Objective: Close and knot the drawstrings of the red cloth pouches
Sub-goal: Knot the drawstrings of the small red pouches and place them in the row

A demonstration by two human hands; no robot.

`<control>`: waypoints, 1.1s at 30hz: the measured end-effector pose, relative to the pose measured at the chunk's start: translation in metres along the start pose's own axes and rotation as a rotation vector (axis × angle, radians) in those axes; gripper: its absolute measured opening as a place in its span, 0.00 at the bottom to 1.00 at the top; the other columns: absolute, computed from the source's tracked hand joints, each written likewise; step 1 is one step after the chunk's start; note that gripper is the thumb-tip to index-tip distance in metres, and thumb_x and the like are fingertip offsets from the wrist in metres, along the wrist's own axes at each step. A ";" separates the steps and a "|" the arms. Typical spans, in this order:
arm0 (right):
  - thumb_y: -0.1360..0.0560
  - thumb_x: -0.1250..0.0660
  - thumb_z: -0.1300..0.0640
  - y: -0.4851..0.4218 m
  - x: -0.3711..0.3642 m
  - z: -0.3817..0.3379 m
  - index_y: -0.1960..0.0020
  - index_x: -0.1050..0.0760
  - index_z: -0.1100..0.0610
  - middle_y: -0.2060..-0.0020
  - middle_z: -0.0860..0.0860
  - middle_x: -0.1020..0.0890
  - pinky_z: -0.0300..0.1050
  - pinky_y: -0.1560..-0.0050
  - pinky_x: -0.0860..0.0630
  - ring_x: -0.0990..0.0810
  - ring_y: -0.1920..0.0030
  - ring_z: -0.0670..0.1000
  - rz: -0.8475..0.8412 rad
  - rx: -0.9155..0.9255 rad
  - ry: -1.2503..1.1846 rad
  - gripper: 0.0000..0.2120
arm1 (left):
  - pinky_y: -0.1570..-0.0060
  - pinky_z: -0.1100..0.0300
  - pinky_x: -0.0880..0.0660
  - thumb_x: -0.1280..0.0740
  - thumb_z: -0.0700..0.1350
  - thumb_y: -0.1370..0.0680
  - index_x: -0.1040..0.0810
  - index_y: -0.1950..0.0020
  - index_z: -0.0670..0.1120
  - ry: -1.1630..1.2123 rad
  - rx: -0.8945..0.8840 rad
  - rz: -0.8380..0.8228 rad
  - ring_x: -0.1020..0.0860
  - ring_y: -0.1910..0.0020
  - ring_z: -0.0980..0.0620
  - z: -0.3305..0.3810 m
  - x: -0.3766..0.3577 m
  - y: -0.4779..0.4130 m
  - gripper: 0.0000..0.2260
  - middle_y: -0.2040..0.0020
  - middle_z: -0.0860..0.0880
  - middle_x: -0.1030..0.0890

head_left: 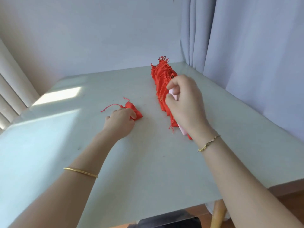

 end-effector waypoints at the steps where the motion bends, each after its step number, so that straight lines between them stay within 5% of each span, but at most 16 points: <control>1: 0.29 0.38 0.66 -0.004 -0.014 -0.005 0.51 0.26 0.58 0.57 0.50 0.26 0.40 0.55 0.33 0.28 0.60 0.47 -0.080 0.017 0.008 0.08 | 0.41 0.51 0.31 0.42 0.38 0.25 0.24 0.50 0.52 0.058 -0.017 -0.010 0.27 0.41 0.44 0.000 0.003 0.002 0.12 0.43 0.46 0.23; 5: 0.26 0.44 0.67 -0.014 -0.079 -0.007 0.46 0.25 0.59 0.50 0.55 0.24 0.45 0.48 0.31 0.25 0.51 0.54 -0.463 -0.012 0.135 0.14 | 0.55 0.58 0.30 0.42 0.33 0.28 0.26 0.52 0.46 0.218 -0.024 0.066 0.24 0.50 0.45 -0.009 0.023 0.007 0.11 0.49 0.45 0.21; 11: 0.25 0.45 0.65 -0.011 -0.127 0.023 0.37 0.27 0.51 0.40 0.56 0.30 0.52 0.43 0.28 0.23 0.45 0.60 -0.678 -0.051 0.310 0.21 | 0.38 0.52 0.32 0.42 0.32 0.26 0.31 0.31 0.44 0.088 -0.040 0.036 0.29 0.37 0.43 -0.035 0.006 -0.012 0.24 0.32 0.45 0.32; 17: 0.24 0.43 0.62 -0.014 -0.159 0.036 0.38 0.25 0.47 0.42 0.53 0.29 0.51 0.42 0.28 0.24 0.43 0.55 -0.807 0.054 0.297 0.19 | 0.43 0.49 0.28 0.39 0.35 0.25 0.21 0.44 0.44 0.068 -0.032 0.068 0.27 0.43 0.44 -0.040 -0.001 -0.023 0.13 0.42 0.45 0.27; 22: 0.27 0.36 0.59 -0.014 -0.162 0.044 0.53 0.20 0.53 0.47 0.51 0.24 0.49 0.47 0.27 0.22 0.47 0.52 -0.693 0.059 0.213 0.07 | 0.58 0.57 0.30 0.38 0.38 0.24 0.23 0.53 0.46 0.193 -0.060 0.117 0.25 0.58 0.48 -0.046 0.009 -0.016 0.05 0.55 0.50 0.27; 25: 0.25 0.36 0.61 -0.017 -0.155 0.045 0.56 0.23 0.56 0.64 0.49 0.23 0.37 0.61 0.29 0.22 0.66 0.42 -0.585 -0.060 -0.003 0.04 | 0.68 0.60 0.30 0.41 0.37 0.23 0.28 0.55 0.45 0.451 0.000 0.128 0.23 0.67 0.51 -0.051 0.019 -0.011 0.05 0.61 0.51 0.23; 27: 0.25 0.38 0.64 -0.019 -0.150 0.043 0.58 0.27 0.57 0.68 0.50 0.22 0.35 0.68 0.31 0.24 0.76 0.41 -0.547 -0.136 -0.143 0.05 | 0.66 0.59 0.28 0.40 0.37 0.23 0.27 0.55 0.46 0.487 0.015 0.153 0.24 0.67 0.51 -0.056 0.029 -0.007 0.05 0.63 0.51 0.22; 33: 0.27 0.34 0.63 -0.021 -0.137 0.032 0.59 0.22 0.60 0.69 0.45 0.24 0.29 0.67 0.34 0.27 0.69 0.42 -0.466 -0.068 -0.110 0.03 | 0.66 0.64 0.32 0.35 0.43 0.23 0.19 0.56 0.44 0.286 0.006 0.271 0.24 0.62 0.50 -0.066 0.056 0.003 0.07 0.61 0.48 0.20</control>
Point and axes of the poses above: each hand's wrist, its own y-axis away from the middle knuckle, its own x-axis out of the back of the hand, z = x × y, the point moved 5 cm from there along -y, towards the middle knuckle
